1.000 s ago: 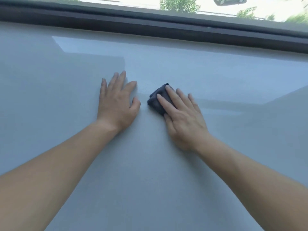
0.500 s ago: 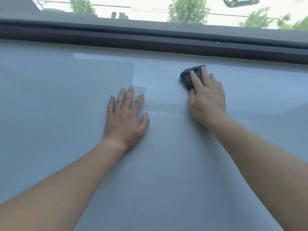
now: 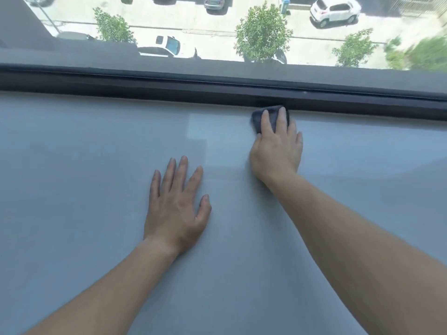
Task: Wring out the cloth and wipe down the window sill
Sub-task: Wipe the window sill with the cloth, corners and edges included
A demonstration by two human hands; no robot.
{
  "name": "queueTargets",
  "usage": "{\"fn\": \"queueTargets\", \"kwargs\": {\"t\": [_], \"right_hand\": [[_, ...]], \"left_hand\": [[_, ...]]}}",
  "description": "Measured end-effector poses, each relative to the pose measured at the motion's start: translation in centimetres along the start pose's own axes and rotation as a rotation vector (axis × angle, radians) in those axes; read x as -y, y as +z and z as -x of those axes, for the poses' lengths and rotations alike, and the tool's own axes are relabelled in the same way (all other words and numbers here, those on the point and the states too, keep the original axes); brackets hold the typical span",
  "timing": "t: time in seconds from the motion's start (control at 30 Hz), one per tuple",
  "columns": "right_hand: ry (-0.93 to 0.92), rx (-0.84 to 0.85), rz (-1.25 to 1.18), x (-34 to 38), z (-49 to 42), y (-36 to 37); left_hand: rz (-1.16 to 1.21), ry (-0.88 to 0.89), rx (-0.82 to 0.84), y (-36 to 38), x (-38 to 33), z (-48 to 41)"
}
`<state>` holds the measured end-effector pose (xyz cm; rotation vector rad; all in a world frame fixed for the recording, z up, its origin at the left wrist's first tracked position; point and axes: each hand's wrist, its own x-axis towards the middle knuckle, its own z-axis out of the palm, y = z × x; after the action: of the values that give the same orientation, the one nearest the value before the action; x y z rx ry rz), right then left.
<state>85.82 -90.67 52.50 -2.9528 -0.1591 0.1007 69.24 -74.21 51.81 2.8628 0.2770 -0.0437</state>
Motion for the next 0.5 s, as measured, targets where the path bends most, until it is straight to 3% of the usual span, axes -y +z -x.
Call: {"fn": "queueTargets", "kwargs": {"t": [0.1,0.13,0.2,0.37,0.43,0.5], "right_hand": [[-0.460,0.045,0.028,2.7,1.8,1.0],[-0.531,0.064,0.048,2.7,1.6,1.1],[-0.432,0.057,0.047,1.6,0.4,0.7],[0.199,-0.009,-0.024,-4.4,-1.7,-1.0],[0.205,-0.013,-0.010,-3.3,-0.8,-0.8],[-0.018,-0.013,0.002,-2.5,0.4,-0.5]], "left_hand": [[-0.007,0.004,-0.002,0.0,0.0,-0.2],[-0.008,0.006,0.003,0.0,-0.1,-0.3],[-0.014,0.012,0.013,0.0,-0.1,-0.3],[0.045,0.065,-0.042,-0.4,-1.3,-0.6],[0.120,0.136,-0.057,0.0,-3.0,-0.6],[0.146,0.151,-0.046,0.7,-4.8,-0.8]]}}
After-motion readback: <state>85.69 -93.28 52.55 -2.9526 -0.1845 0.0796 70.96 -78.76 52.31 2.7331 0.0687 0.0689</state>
